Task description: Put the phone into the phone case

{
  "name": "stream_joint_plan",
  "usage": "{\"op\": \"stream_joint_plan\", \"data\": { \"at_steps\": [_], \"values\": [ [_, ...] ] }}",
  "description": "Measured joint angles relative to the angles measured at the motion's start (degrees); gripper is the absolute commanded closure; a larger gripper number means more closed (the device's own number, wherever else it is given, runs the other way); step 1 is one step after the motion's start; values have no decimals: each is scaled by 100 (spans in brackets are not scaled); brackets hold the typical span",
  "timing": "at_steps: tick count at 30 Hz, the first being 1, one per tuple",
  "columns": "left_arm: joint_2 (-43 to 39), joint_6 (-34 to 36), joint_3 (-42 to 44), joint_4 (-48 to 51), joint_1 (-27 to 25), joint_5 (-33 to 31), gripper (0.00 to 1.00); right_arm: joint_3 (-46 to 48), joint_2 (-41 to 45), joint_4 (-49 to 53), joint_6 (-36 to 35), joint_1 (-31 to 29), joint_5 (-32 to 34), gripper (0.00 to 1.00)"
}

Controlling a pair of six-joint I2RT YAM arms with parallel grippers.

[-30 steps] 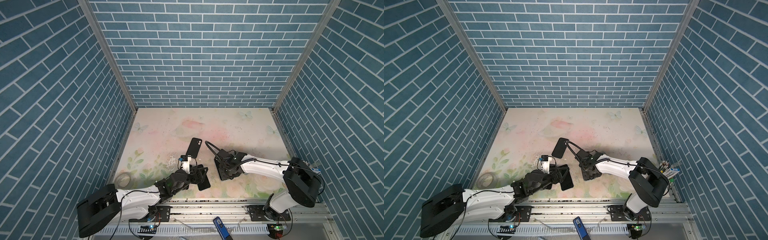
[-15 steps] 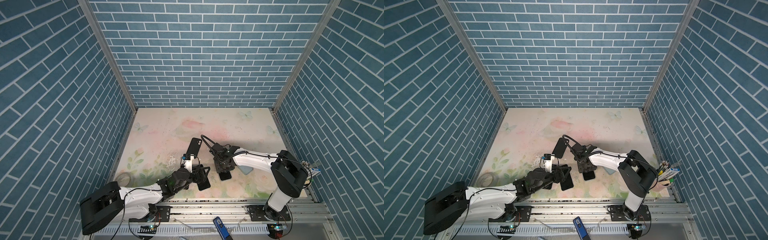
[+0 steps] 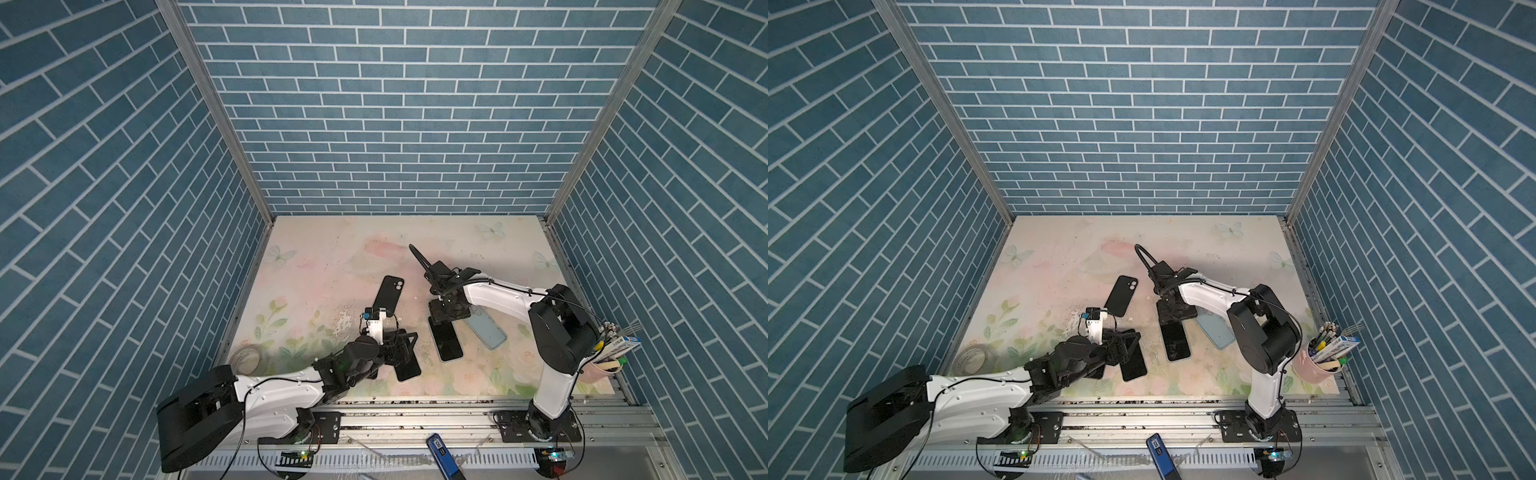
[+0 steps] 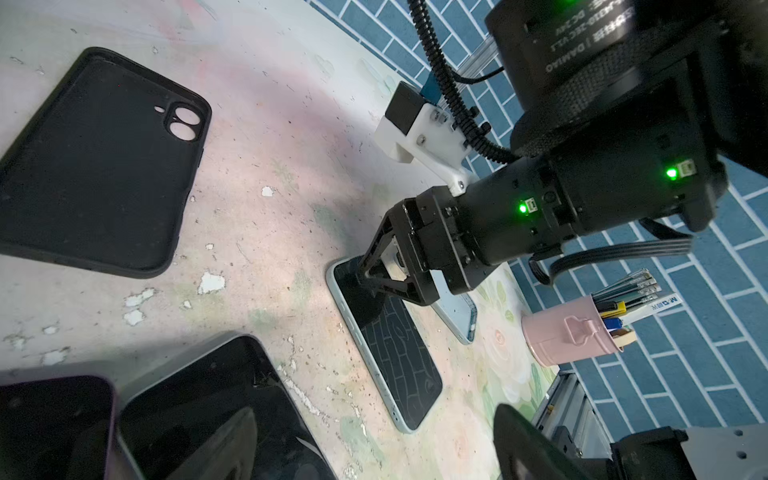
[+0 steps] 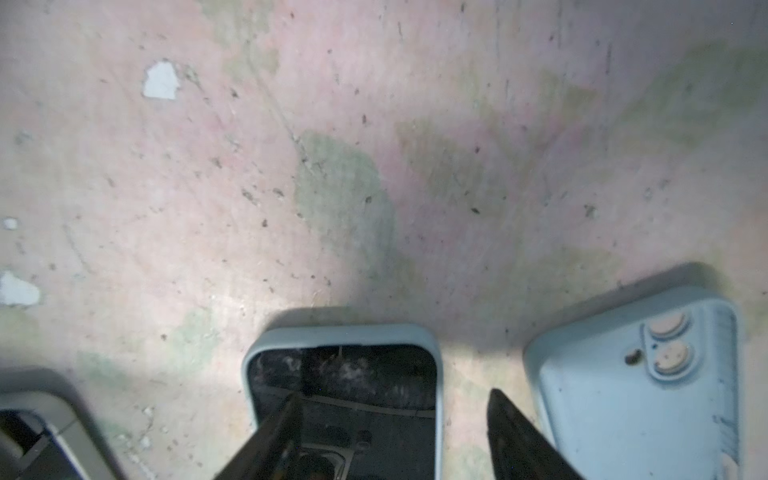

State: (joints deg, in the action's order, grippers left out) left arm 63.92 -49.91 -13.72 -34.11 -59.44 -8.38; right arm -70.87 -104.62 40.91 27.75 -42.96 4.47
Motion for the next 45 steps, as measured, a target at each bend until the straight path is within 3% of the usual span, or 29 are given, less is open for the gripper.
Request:
{"op": "stream_joint_plan", "data": {
  "at_steps": [8, 11, 14, 20, 26, 32, 37, 45],
  "values": [
    [-472, -160, 208, 83, -35, 4, 10, 85, 839, 76, -48, -385, -223, 1],
    [-750, -186, 227, 662, -33, -37, 10, 378, 885, -22, 125, -603, -234, 4],
    [-1012, 9, -627, 2323, -33, -114, 10, 778, 885, -59, 304, -664, -184, 5],
    [-1038, 962, -3512, 5327, -33, -793, 0, 1274, 883, -195, 424, -654, -142, 5],
    [-715, 1582, -4861, 7973, -31, -1279, 1, 1598, 863, -487, 562, -761, -186, 7],
    [-802, 1956, -4833, 9460, -52, -1440, 0, 1626, 863, -706, 656, -811, -92, 10],
    [-1777, 2175, -3818, 9394, -61, -1316, 0, 1655, 863, -826, 743, -815, -22, 15],
    [-2839, 2166, -3777, 9272, -61, -1294, 1, 1648, 874, -870, 782, -813, 66, 22]
  ]
}}
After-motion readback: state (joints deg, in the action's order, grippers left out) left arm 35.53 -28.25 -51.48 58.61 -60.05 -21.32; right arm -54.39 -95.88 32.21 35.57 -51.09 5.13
